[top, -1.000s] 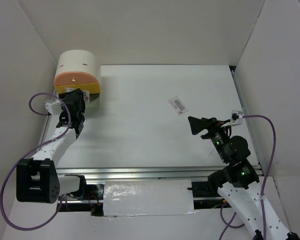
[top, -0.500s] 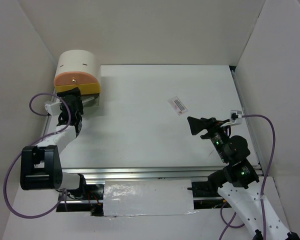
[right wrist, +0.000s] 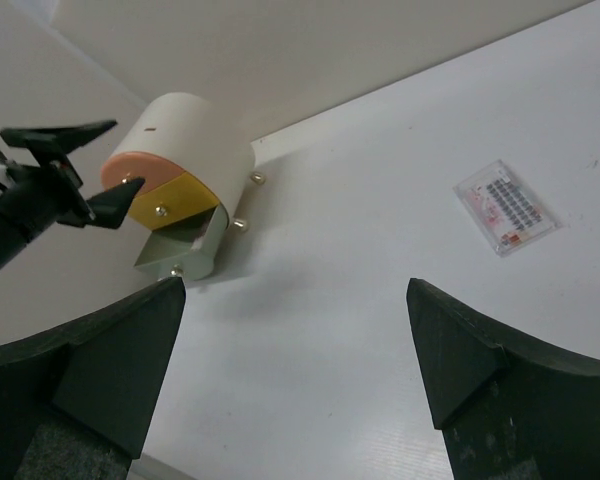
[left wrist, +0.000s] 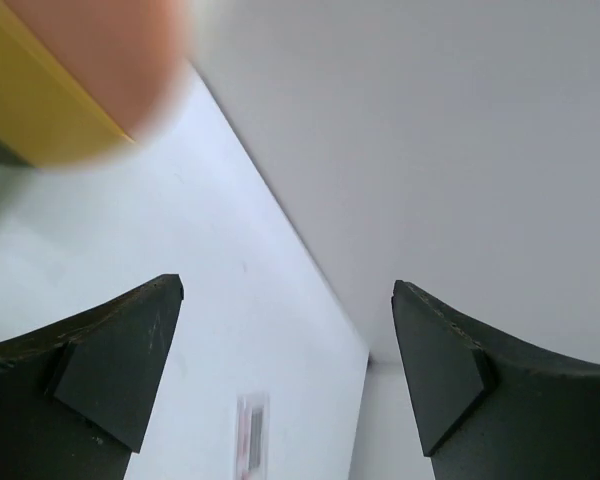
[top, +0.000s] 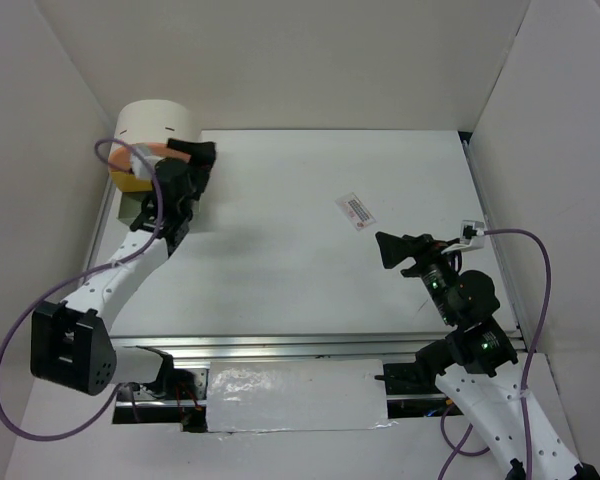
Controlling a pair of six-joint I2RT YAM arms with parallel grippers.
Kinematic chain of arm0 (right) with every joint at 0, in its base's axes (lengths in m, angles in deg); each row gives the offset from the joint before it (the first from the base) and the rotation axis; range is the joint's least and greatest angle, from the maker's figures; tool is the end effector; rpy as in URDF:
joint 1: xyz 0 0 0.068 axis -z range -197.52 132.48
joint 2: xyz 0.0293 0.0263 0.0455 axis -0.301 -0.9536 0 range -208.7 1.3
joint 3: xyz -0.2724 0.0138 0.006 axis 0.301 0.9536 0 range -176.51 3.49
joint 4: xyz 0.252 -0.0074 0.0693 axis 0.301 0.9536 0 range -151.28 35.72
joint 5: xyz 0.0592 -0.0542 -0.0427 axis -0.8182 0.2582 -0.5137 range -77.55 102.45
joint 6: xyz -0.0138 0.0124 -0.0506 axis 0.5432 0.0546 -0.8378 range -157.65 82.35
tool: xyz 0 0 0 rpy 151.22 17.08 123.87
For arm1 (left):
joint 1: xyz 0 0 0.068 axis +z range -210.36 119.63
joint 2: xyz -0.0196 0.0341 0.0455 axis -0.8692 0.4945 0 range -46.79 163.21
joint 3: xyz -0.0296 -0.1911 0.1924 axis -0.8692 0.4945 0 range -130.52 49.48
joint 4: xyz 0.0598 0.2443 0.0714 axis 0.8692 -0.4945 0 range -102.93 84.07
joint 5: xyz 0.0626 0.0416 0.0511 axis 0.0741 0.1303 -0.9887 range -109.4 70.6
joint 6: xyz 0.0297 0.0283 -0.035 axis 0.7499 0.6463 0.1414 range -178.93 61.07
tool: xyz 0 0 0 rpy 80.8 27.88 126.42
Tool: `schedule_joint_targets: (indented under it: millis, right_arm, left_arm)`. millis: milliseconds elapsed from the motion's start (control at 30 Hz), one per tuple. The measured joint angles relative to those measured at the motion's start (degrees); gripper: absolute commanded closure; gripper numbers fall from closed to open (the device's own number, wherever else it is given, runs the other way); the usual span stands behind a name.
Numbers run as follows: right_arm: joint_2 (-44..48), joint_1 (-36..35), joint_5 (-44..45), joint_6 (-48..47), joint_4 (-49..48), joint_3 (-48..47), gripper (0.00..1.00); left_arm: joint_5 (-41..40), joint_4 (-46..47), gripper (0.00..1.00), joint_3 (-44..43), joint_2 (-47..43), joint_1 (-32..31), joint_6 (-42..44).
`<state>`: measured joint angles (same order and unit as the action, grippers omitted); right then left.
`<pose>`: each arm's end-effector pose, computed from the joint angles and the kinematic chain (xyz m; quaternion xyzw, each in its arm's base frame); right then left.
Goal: Organize the makeup
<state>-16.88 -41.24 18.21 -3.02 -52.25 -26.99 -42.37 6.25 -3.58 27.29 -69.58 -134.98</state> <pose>0.0976 0.0390 0.3129 0.1016 0.6792 0.3238 0.6508 0.3016 -0.0347 0.3190 -0.5180 0.5499 -0.3206 0.5715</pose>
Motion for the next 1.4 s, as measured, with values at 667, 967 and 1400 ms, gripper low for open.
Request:
schedule_joint_targets:
  millis: [667,967,1400]
  right_arm:
    - [-72.22,3.1,3.56,-20.44,15.26,-46.6,0.0]
    - [-101.13,4.74,2.34,-32.72,24.0,-60.92,0.0]
    - [-104.98,9.46,-3.76,-41.72,31.91,-69.24,0.0]
  left_arm:
    - [6.54,-43.85,0.01,-14.23,-6.78,-24.61,33.14]
    - [6.71,-50.07,0.01,-6.34,-20.76,-23.71,40.26]
    - [9.86,-49.53,0.01,-4.15,-24.02,-23.71,41.81]
